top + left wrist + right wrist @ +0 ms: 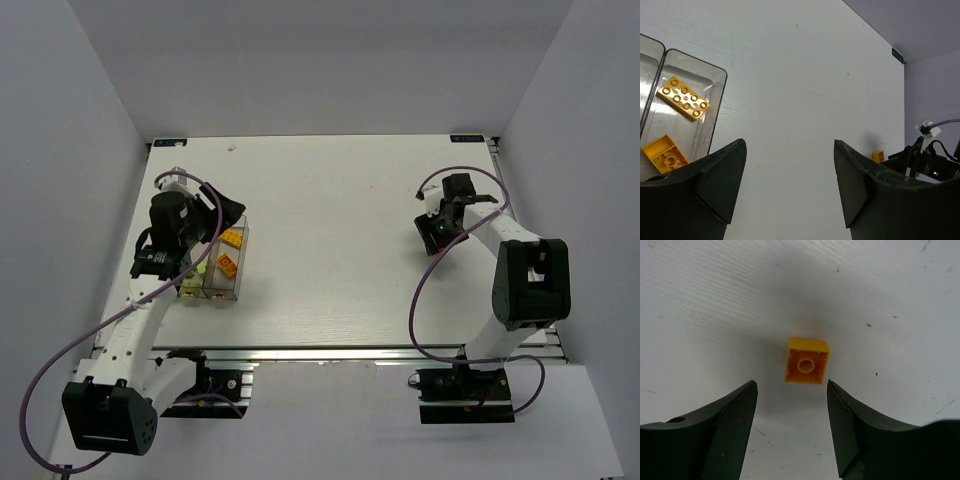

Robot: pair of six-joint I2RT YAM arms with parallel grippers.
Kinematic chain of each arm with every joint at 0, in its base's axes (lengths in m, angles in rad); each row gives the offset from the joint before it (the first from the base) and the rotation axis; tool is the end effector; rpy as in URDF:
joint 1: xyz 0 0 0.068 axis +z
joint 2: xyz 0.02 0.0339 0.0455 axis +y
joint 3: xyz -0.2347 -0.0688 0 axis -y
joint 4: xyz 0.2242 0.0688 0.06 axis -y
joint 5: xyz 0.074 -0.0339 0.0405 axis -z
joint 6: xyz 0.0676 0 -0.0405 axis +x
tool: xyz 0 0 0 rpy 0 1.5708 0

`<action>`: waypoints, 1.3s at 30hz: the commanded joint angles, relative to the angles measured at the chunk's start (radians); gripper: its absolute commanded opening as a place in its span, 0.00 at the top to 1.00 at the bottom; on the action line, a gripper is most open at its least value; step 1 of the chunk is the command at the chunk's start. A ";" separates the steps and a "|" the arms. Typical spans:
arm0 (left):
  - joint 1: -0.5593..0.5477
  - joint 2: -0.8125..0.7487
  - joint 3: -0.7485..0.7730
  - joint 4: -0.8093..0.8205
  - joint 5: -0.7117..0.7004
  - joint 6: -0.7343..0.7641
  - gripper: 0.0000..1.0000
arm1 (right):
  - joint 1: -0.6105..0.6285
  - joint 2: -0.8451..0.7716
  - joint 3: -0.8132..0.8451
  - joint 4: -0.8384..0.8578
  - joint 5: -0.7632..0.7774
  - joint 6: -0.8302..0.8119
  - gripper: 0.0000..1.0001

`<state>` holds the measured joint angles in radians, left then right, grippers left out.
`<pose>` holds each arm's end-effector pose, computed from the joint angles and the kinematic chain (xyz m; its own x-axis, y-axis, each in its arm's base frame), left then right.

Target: Sort the legos into containers by color

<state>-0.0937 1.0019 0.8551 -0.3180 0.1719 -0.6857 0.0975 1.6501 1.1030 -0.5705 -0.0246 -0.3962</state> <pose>0.2476 -0.0349 0.2748 -0.5002 -0.5796 -0.6433 -0.0934 0.7747 -0.6254 0.3216 0.0331 0.1548 -0.7838 -0.4643 -0.4125 -0.4450 0.8831 -0.1486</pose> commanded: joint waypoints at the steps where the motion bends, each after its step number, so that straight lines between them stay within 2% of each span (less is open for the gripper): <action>1: 0.005 -0.042 -0.022 0.036 -0.023 -0.026 0.20 | -0.007 0.034 0.023 0.021 0.022 -0.010 0.37; 9: 0.003 -0.111 -0.070 0.045 -0.060 -0.081 0.19 | -0.038 0.085 0.018 0.066 0.046 -0.058 0.40; 10: 0.003 -0.114 -0.068 0.043 -0.060 -0.083 0.03 | -0.039 0.100 0.021 0.067 0.043 -0.059 0.41; 16: 0.003 -0.106 -0.041 0.016 -0.055 -0.058 0.02 | -0.044 0.125 0.023 0.074 -0.018 -0.055 0.50; 19: 0.005 -0.108 -0.033 0.022 -0.052 -0.057 0.02 | -0.044 0.134 0.026 0.060 -0.044 -0.056 0.59; 20: 0.003 -0.108 -0.031 0.023 -0.051 -0.055 0.02 | -0.042 0.132 0.032 0.058 -0.063 -0.058 0.68; 22: 0.003 -0.112 -0.031 0.026 -0.054 -0.052 0.02 | -0.044 0.108 0.038 0.058 -0.089 -0.069 0.77; 23: 0.003 -0.115 -0.030 0.027 -0.054 -0.051 0.02 | -0.044 0.097 0.044 0.060 -0.128 -0.079 0.87; 25: 0.003 -0.126 -0.031 0.026 -0.057 -0.049 0.02 | -0.042 0.059 0.050 0.063 -0.179 -0.113 0.97; 26: 0.003 -0.131 -0.030 0.027 -0.058 -0.048 0.02 | -0.042 0.047 0.058 0.058 -0.257 -0.130 1.00; 28: 0.003 -0.140 -0.031 0.022 -0.066 -0.043 0.02 | -0.033 0.016 0.092 0.038 -0.360 -0.199 1.00; 29: 0.003 -0.147 -0.030 0.020 -0.074 -0.041 0.02 | -0.025 0.008 0.107 0.008 -0.474 -0.228 1.00; 31: 0.005 -0.155 -0.024 0.014 -0.078 -0.035 0.02 | 0.017 -0.012 0.151 -0.029 -0.585 -0.300 1.00; 32: 0.003 -0.158 -0.022 0.005 -0.083 -0.032 0.02 | 0.040 -0.015 0.164 -0.044 -0.691 -0.381 1.00; 34: 0.003 -0.169 -0.016 -0.003 -0.097 -0.026 0.02 | 0.126 -0.026 0.184 -0.040 -0.771 -0.424 1.00; 37: 0.003 -0.187 -0.016 -0.026 -0.121 -0.026 0.02 | 0.281 -0.016 0.190 0.069 -0.787 -0.438 1.00; 39: 0.003 -0.203 -0.013 -0.056 -0.146 -0.023 0.02 | 0.391 0.011 0.199 0.200 -0.778 -0.379 1.00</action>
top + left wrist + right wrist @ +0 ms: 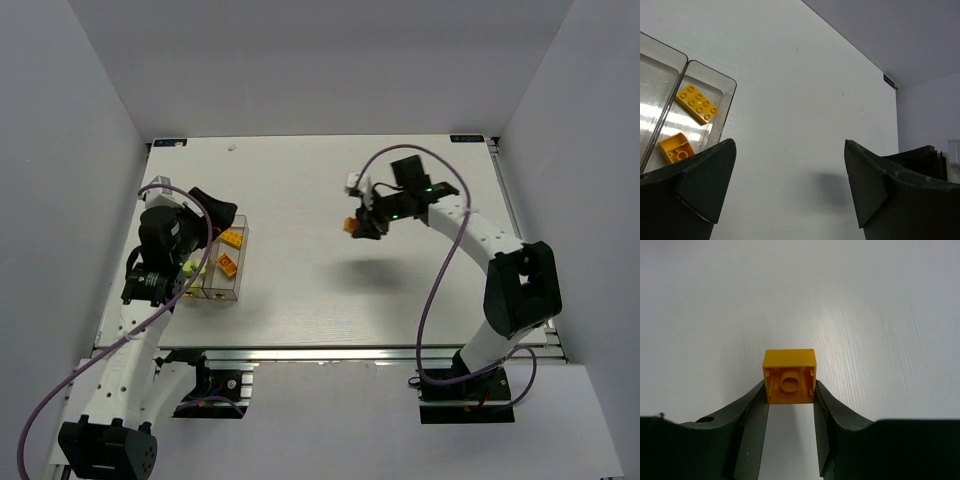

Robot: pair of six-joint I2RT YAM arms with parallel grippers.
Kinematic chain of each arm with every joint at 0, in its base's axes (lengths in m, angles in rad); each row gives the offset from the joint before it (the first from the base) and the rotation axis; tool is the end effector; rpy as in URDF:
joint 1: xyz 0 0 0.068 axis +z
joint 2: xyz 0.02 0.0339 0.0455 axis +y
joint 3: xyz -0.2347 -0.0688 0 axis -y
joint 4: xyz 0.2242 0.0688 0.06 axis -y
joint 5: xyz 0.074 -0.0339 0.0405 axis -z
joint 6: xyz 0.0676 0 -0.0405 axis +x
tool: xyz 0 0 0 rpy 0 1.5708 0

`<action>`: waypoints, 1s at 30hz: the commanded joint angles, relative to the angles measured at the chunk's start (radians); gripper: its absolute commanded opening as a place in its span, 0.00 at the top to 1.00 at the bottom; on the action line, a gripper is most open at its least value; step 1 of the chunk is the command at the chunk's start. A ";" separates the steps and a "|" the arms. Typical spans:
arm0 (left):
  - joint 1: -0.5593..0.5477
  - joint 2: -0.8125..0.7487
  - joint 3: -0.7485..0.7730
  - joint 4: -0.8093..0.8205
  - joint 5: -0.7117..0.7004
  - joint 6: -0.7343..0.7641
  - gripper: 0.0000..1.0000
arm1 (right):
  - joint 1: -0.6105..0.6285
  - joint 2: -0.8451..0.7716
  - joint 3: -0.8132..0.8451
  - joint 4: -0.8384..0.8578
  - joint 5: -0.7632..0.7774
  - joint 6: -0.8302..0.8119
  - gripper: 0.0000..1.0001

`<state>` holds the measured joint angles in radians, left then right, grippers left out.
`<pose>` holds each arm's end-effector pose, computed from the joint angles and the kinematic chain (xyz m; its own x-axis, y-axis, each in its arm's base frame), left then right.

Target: Sort the legos into containers by color

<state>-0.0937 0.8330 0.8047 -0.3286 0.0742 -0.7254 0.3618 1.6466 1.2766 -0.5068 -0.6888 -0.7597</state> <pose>0.2190 -0.0256 0.2914 -0.3681 -0.6299 -0.6839 -0.1092 0.7597 -0.6410 0.3114 0.1638 0.2254 -0.0712 -0.5954 -0.8002 -0.9689 0.2318 -0.0863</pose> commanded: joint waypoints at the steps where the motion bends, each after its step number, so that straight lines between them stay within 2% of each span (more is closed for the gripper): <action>1: 0.003 -0.041 0.036 -0.056 -0.054 0.017 0.02 | 0.159 0.028 0.032 0.189 -0.106 0.014 1.00; 7: 0.003 -0.104 0.037 -0.151 -0.146 0.026 0.02 | 0.347 0.211 0.170 0.551 0.027 0.328 1.00; 10: 0.003 -0.130 0.036 -0.181 -0.163 0.026 0.02 | 0.405 0.352 0.331 0.574 0.066 0.453 1.00; 15: 0.003 -0.167 0.040 -0.251 -0.174 0.020 0.02 | 0.497 0.556 0.585 0.577 0.132 0.531 1.00; 22: 0.003 -0.161 0.097 -0.342 -0.182 0.049 0.02 | 0.569 0.670 0.691 0.631 0.222 0.547 1.00; 24: 0.003 -0.153 0.108 -0.345 -0.179 0.060 0.02 | 0.580 0.693 0.705 0.636 0.235 0.539 0.95; 27: 0.005 -0.140 0.123 -0.345 -0.168 0.076 0.02 | 0.591 0.720 0.727 0.634 0.259 0.521 0.82; 30: 0.005 -0.129 0.133 -0.349 -0.152 0.089 0.02 | 0.597 0.731 0.725 0.634 0.278 0.498 0.59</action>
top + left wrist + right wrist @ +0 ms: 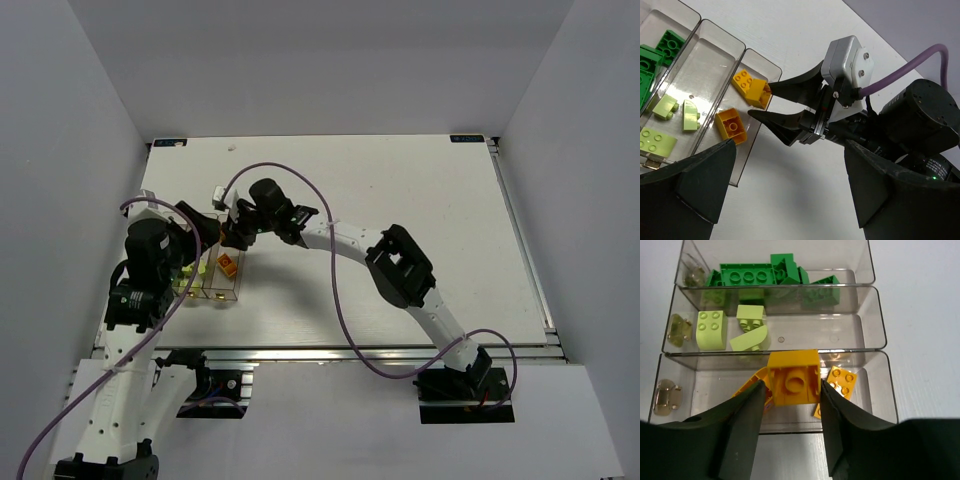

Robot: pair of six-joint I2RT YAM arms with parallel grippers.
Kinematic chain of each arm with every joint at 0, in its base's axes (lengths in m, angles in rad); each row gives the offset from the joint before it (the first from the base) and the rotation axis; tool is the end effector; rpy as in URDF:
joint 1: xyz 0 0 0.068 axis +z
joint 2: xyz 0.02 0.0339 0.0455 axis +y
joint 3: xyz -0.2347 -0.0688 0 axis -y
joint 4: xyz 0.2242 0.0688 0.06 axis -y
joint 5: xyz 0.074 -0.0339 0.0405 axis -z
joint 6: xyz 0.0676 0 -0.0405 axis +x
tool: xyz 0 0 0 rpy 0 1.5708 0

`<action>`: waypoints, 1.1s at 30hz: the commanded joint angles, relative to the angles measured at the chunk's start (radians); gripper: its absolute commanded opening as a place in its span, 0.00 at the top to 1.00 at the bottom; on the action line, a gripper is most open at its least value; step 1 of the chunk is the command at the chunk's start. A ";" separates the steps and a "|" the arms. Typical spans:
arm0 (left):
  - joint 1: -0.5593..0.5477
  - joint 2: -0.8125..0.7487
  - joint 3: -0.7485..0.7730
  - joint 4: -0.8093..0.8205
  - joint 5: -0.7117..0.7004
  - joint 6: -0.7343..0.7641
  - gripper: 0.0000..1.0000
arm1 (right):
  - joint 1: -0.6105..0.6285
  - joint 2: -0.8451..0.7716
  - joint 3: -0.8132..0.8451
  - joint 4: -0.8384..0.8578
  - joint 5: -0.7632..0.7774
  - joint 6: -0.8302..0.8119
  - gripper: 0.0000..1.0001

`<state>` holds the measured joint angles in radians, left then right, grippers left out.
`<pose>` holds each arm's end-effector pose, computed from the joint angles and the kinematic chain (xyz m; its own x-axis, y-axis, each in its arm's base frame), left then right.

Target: Sort the legos into containers by color

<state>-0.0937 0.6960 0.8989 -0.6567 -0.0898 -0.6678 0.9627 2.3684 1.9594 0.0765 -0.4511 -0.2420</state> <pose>0.1742 -0.0103 0.3060 -0.3507 -0.5865 -0.7301 -0.2601 0.8099 -0.5257 0.2872 0.4641 0.1993 0.0524 -0.3023 -0.9518 -0.9904 0.1066 -0.0884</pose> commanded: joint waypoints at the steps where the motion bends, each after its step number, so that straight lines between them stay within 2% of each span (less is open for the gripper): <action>1: 0.003 0.008 0.038 -0.021 0.018 0.033 0.02 | -0.004 0.009 0.041 0.049 0.042 -0.026 0.45; 7: 0.003 0.014 0.055 -0.012 0.039 0.066 0.02 | -0.010 -0.052 0.012 0.032 0.055 -0.086 0.19; 10: 0.003 0.026 0.060 0.005 0.042 0.074 0.02 | -0.031 -0.127 -0.039 0.029 0.119 -0.085 0.11; 12: 0.005 0.037 0.054 0.020 0.062 0.073 0.02 | -0.065 -0.199 -0.077 0.031 0.138 -0.066 0.11; 14: 0.003 0.049 0.043 0.054 0.088 0.073 0.02 | -0.106 -0.253 -0.155 0.042 0.224 -0.001 0.11; 15: 0.003 0.066 0.038 0.063 0.140 0.071 0.02 | -0.122 -0.306 -0.180 0.026 0.251 0.009 0.11; 22: 0.003 0.122 0.002 0.178 0.266 0.051 0.02 | -0.346 -0.570 -0.413 -0.104 0.089 0.069 0.11; 28: 0.003 0.215 0.008 0.270 0.407 0.043 0.02 | -0.579 -0.773 -0.585 -0.175 0.054 0.067 0.11; 33: 0.002 0.269 0.018 0.348 0.436 0.024 0.02 | -0.682 -0.882 -0.681 -0.259 0.124 0.075 0.11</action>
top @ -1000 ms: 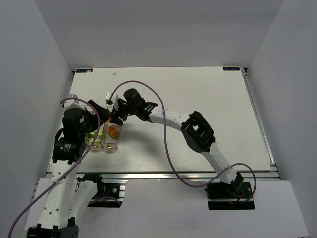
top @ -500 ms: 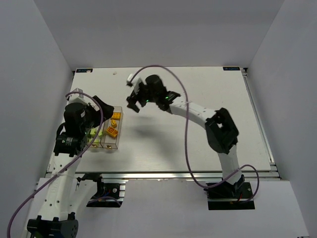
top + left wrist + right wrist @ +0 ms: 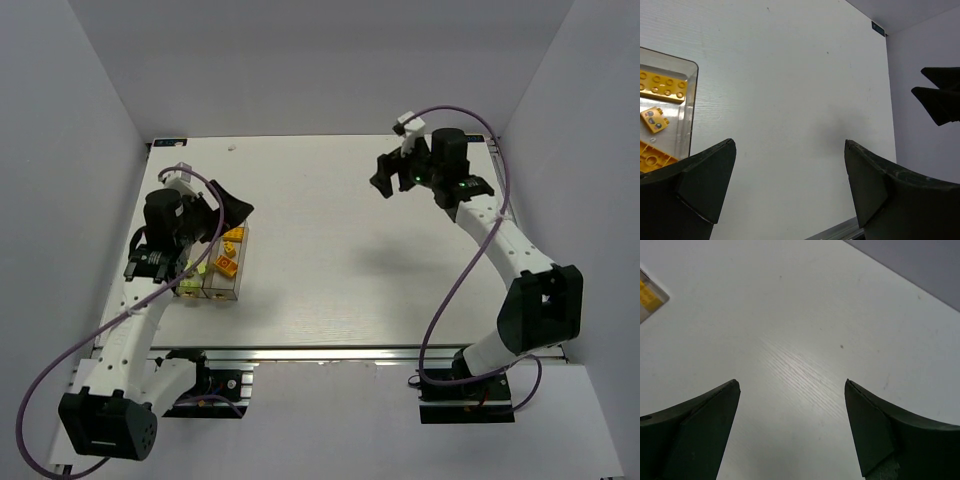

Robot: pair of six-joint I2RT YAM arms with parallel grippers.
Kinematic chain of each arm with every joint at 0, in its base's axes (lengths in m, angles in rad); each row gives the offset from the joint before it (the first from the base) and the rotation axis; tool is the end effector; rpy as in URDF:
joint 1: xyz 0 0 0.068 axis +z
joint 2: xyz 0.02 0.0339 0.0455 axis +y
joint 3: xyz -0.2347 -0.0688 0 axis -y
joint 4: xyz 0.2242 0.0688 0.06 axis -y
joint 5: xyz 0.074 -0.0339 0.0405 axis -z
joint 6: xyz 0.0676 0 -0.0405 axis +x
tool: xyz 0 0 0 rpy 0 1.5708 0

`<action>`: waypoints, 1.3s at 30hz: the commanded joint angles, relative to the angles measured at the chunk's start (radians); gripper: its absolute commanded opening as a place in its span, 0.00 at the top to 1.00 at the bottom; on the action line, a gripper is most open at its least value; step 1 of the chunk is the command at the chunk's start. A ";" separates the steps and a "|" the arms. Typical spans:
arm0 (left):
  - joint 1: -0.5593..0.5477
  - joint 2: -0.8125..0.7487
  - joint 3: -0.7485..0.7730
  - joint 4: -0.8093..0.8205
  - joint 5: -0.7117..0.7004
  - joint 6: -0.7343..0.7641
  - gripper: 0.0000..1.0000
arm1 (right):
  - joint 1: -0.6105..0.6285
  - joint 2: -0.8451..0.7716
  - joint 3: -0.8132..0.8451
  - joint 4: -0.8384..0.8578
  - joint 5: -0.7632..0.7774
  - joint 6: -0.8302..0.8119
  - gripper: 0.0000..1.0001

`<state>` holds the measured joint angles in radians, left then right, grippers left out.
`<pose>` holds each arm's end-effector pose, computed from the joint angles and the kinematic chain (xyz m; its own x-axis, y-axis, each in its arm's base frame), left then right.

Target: Sort the legos into containers by color

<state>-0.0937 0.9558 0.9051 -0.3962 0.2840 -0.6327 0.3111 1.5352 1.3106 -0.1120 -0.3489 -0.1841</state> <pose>0.2340 -0.0410 0.2937 -0.5489 -0.5186 -0.6556 0.0209 0.7756 -0.6309 0.3484 0.1363 0.3112 -0.2002 -0.2451 -0.9486 -0.6424 0.7639 -0.0618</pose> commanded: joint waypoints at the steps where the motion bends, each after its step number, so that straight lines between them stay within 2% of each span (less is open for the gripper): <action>1: -0.001 0.020 0.012 0.095 0.067 -0.016 0.02 | -0.044 -0.055 -0.037 -0.093 0.057 0.026 0.10; 6: -0.041 0.076 0.015 0.141 0.072 -0.033 0.02 | -0.128 -0.092 -0.043 -0.253 0.131 0.066 0.11; 8: -0.084 0.086 0.018 0.149 0.049 -0.033 0.02 | -0.161 -0.131 -0.069 -0.262 0.145 0.074 0.10; 15: -0.254 0.132 0.049 0.163 -0.097 -0.061 0.02 | -0.190 -0.300 -0.256 -0.125 0.209 0.176 0.10; 20: -0.267 0.115 0.064 0.154 -0.124 -0.064 0.02 | -0.190 -0.353 -0.323 -0.060 0.211 0.182 0.11; 27: -0.267 0.090 0.060 0.137 -0.126 -0.058 0.02 | -0.191 -0.320 -0.290 -0.123 0.306 0.198 0.11; 39: -0.267 0.075 0.057 0.191 -0.123 -0.028 0.02 | -0.191 -0.392 -0.370 -0.071 0.260 0.068 0.10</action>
<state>-0.3584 1.0592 0.9321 -0.2401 0.1673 -0.6800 0.1192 1.1709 0.9455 -0.2298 -0.0818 -0.0765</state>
